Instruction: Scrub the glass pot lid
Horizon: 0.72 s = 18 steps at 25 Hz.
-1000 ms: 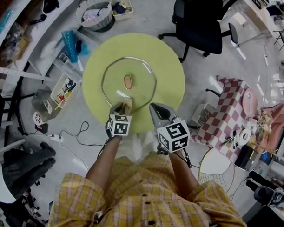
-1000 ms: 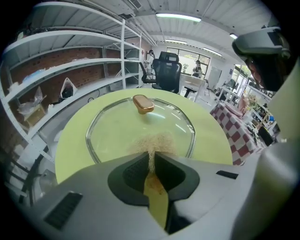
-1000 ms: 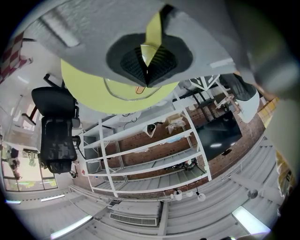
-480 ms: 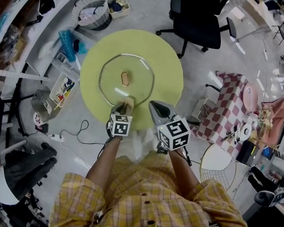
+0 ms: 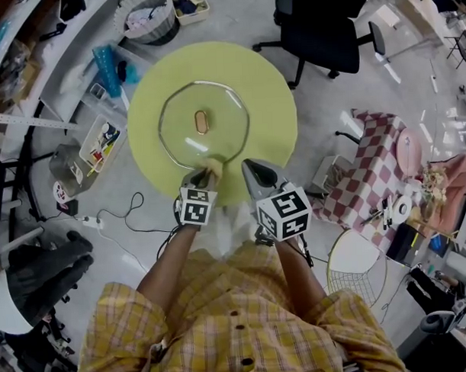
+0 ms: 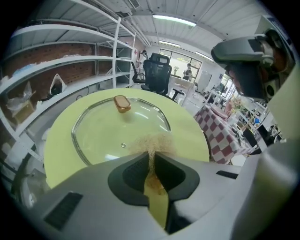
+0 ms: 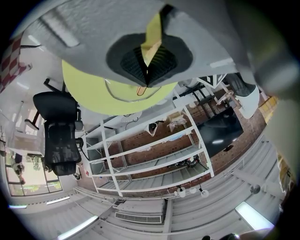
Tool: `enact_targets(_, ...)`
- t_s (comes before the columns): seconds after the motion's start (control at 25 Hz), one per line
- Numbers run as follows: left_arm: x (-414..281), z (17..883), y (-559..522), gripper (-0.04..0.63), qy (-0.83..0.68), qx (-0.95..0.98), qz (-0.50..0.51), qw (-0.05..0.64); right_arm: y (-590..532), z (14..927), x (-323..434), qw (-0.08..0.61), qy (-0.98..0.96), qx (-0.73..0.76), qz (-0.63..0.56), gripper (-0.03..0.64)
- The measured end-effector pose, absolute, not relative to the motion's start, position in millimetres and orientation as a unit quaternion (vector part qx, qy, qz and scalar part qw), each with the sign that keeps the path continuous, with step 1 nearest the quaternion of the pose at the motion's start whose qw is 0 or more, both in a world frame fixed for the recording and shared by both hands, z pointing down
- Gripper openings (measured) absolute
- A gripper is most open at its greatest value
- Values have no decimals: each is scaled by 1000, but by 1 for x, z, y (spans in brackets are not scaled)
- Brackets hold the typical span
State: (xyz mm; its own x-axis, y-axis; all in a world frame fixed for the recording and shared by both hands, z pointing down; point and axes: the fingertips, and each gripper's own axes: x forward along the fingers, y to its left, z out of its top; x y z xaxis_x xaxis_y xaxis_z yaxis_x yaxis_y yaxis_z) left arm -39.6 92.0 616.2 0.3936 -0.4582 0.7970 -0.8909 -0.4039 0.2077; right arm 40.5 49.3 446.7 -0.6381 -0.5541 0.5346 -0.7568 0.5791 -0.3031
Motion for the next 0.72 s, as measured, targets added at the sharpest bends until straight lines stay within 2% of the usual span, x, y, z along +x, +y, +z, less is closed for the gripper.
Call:
enact_targets(0.2, -36, 586, 89, 41, -448, 774, 297, 333, 49, 439, 44, 192, -867, 382, 257, -2)
enact_targets(0.72, -46, 481, 60, 41, -498, 792, 202, 290, 30, 383, 70, 145, -872, 390, 257, -2)
